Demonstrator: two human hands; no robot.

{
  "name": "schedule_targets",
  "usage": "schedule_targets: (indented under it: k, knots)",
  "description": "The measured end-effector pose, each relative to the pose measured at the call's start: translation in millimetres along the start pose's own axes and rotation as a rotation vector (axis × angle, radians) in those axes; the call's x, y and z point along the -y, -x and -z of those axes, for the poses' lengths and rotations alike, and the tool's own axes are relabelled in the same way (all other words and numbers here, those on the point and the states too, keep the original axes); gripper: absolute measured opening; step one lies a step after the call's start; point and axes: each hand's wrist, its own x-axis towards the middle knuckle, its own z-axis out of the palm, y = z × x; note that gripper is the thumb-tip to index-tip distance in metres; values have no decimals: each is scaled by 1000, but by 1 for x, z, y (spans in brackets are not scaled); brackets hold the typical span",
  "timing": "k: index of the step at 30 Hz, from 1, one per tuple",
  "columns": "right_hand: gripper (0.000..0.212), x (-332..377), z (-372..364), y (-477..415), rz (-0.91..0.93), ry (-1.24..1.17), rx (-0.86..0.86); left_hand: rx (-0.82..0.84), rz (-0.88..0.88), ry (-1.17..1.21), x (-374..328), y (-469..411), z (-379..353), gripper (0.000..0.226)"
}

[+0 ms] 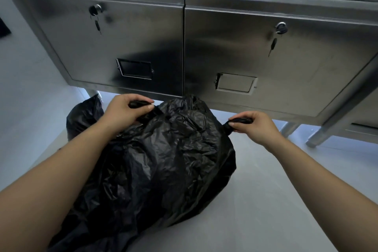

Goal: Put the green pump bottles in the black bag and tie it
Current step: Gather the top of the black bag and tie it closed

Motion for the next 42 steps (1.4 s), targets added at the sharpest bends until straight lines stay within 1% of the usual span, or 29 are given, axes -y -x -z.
schedule_targets:
  k: [2,4,7,8,13,16,18,21,24,26,28,31,33,36,38,39,41,42]
  knots:
    - [20,9,-6,-7,22,22,-4,-43,-14,-10,-4,-3,-10,12]
    - [21,19,-12,-14,50,22,2,-106,11,38,-8,-7,-18,15]
    - [29,30,-21,-17,90,-16,76,-137,52,79,-14,-10,-28,36]
    - [30,32,-24,-17,100,-31,97,-125,46,88,-16,-10,-30,39]
    - [28,31,-38,-13,106,-144,80,-1,-39,156,-20,-6,-37,27]
    - [26,36,-41,-15,109,-165,111,54,-88,178,-22,-5,-39,18]
    - [24,42,-42,-17,103,-152,151,46,-116,189,-23,-4,-40,14]
    - [20,47,-44,-14,89,-121,225,-11,-163,122,-24,-2,-39,18]
    - [16,46,-50,-10,99,-189,264,-21,-176,95,-24,2,-43,15]
    - [15,47,-56,-7,120,-249,259,-15,-166,115,-25,3,-49,14]
    - [15,48,-63,-6,139,-267,219,-9,-183,129,-27,3,-54,16]
    - [10,50,-73,-8,145,-258,164,49,-164,244,-32,5,-57,18]
    - [15,51,-77,-10,126,-206,129,112,-93,344,-34,7,-57,18]
    - [28,51,-79,-12,84,-134,83,181,-23,406,-33,10,-56,21]
    - [30,50,-81,-12,65,-110,79,208,5,439,-32,11,-57,26]
    - [31,50,-83,-13,60,-99,80,195,3,437,-32,13,-57,31]
    - [31,50,-86,-13,62,-74,94,118,-41,382,-30,13,-59,38]
    - [31,50,-88,-13,65,-61,105,80,-61,349,-28,12,-59,34]
